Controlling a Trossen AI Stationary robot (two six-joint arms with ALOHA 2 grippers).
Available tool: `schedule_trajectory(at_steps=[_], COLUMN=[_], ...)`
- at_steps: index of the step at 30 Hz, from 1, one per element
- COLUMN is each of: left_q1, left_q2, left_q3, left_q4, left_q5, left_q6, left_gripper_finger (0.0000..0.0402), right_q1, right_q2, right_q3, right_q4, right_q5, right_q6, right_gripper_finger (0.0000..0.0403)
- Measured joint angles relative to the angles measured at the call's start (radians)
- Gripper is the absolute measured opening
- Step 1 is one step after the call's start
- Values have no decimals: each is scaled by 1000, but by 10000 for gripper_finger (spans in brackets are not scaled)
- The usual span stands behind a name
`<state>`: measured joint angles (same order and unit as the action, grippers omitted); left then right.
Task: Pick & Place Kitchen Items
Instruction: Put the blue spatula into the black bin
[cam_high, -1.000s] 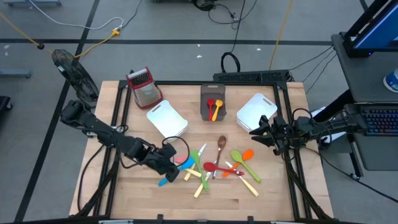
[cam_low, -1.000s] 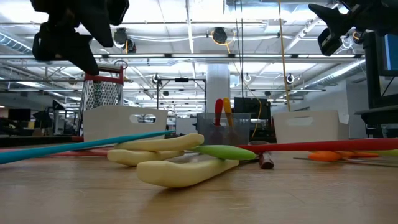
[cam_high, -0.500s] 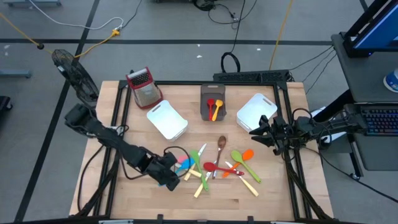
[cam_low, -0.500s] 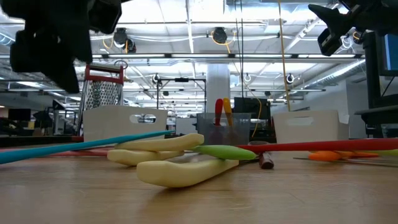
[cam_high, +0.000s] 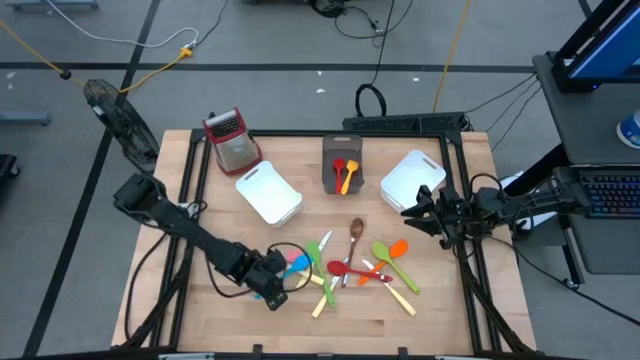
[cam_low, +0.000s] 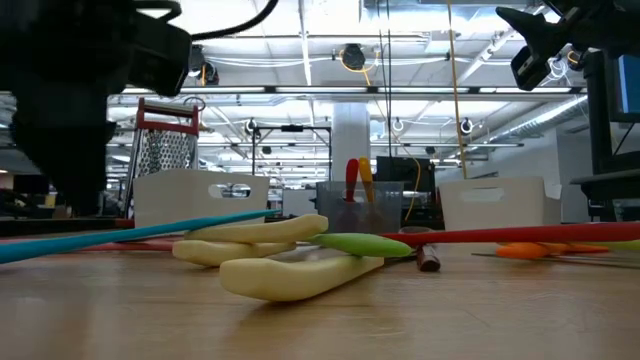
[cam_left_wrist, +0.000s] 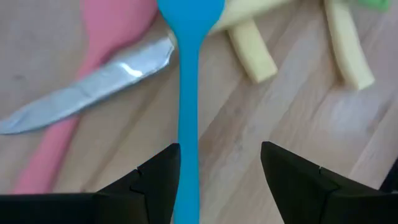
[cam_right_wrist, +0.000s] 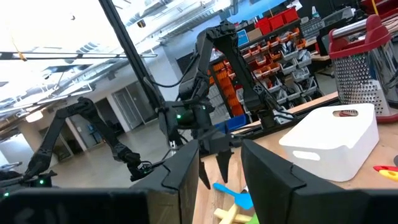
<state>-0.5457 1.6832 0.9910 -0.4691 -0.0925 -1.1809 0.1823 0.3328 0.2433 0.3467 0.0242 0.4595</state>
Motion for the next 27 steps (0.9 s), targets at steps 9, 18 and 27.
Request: schedule_trajectory(at_steps=[9,18,27], left_q1=[-2,0,-5], left_q2=[42,38,17], left_q3=[2,2,1], left_q4=[28,24,11], left_q5=[-6,-13,-16], left_q6=[24,-9,-43], left_gripper_finger=[230,230,230], right_q1=[0,0,0], right_q2=[0,0,0], right_q3=[0,0,0], right_q4=[1,1,1], right_q5=[0,0,0], right_q6=[0,20,26], right_gripper_finger=[114,114,114])
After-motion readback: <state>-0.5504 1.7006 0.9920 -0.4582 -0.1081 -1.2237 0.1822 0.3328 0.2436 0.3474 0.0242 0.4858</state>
